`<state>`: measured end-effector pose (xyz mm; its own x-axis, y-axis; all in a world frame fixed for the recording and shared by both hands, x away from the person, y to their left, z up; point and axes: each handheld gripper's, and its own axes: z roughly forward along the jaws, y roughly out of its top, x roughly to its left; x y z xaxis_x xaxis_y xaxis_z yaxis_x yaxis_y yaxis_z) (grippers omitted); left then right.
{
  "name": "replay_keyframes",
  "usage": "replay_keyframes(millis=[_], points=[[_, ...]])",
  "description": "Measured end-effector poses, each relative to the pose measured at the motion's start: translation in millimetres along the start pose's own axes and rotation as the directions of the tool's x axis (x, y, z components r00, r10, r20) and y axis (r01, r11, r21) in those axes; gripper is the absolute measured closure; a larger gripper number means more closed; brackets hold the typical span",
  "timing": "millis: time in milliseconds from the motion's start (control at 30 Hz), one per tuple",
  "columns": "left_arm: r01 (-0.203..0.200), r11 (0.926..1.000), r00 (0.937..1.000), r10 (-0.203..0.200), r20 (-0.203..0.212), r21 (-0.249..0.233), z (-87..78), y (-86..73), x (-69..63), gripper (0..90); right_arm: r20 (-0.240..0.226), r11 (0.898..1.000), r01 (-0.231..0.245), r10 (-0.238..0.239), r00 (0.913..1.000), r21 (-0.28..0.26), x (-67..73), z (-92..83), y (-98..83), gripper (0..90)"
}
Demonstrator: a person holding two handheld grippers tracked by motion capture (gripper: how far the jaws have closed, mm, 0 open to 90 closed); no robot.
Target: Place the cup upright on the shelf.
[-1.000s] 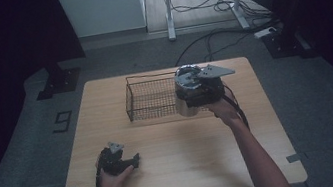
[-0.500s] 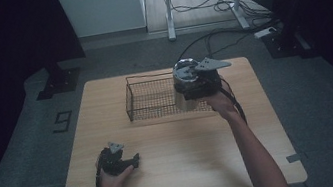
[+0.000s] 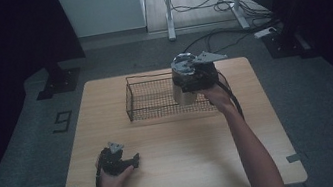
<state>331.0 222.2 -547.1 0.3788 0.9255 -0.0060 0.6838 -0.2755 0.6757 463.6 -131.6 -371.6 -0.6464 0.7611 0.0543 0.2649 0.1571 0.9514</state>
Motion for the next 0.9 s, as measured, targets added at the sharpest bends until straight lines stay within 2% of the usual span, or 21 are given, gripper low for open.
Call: replay_keyframes(millis=[300,467,900], points=[[0.000,1.0000,1.0000,0.000,-0.001,-0.001,0.1,0.0,0.0,8.4,0.015,1.000,-0.011,0.011,0.9998,0.019,-8.7,13.5,-3.9,3.1],[0.000,1.0000,1.0000,0.000,-0.001,-0.002,0.1,0.0,-0.1,8.4,0.012,0.999,-0.036,0.036,0.9993,0.019,-13.9,18.3,-5.2,3.1],[-0.001,1.0000,1.0000,0.001,-0.001,-0.002,0.1,0.0,-0.1,8.5,0.022,0.999,-0.029,0.029,0.9993,0.023,-19.7,31.9,4.9,3.1]])
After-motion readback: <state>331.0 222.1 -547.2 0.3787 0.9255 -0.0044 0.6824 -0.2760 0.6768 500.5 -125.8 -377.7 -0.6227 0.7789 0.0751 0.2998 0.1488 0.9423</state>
